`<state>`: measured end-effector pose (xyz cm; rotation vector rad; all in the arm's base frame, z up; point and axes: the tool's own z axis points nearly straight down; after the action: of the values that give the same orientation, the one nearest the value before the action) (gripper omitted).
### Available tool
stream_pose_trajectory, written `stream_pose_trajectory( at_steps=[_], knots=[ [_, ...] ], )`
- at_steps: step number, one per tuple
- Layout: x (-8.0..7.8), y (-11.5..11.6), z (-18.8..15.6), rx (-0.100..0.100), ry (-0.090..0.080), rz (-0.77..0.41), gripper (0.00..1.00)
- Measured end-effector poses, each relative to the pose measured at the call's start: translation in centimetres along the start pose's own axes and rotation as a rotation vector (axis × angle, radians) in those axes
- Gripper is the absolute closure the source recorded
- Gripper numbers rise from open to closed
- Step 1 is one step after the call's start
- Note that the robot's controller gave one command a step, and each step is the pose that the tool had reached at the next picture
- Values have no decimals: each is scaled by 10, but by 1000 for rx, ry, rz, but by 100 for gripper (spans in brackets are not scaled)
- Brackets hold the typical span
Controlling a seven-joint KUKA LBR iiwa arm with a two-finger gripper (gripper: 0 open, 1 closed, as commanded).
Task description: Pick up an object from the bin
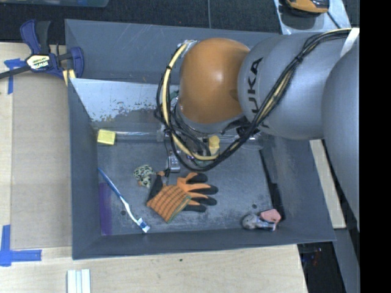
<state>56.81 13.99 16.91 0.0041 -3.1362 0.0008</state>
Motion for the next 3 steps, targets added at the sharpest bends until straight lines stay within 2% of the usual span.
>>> stream_pose_trajectory(
  at_steps=[1, 2, 3],
  knots=[
    [-2, -1, -5, -1, -8, 2, 0],
    [23, -59, 85, -1, -13, -96, 0],
    [25, -64, 65, -3, -15, -127, 0]
  ],
)
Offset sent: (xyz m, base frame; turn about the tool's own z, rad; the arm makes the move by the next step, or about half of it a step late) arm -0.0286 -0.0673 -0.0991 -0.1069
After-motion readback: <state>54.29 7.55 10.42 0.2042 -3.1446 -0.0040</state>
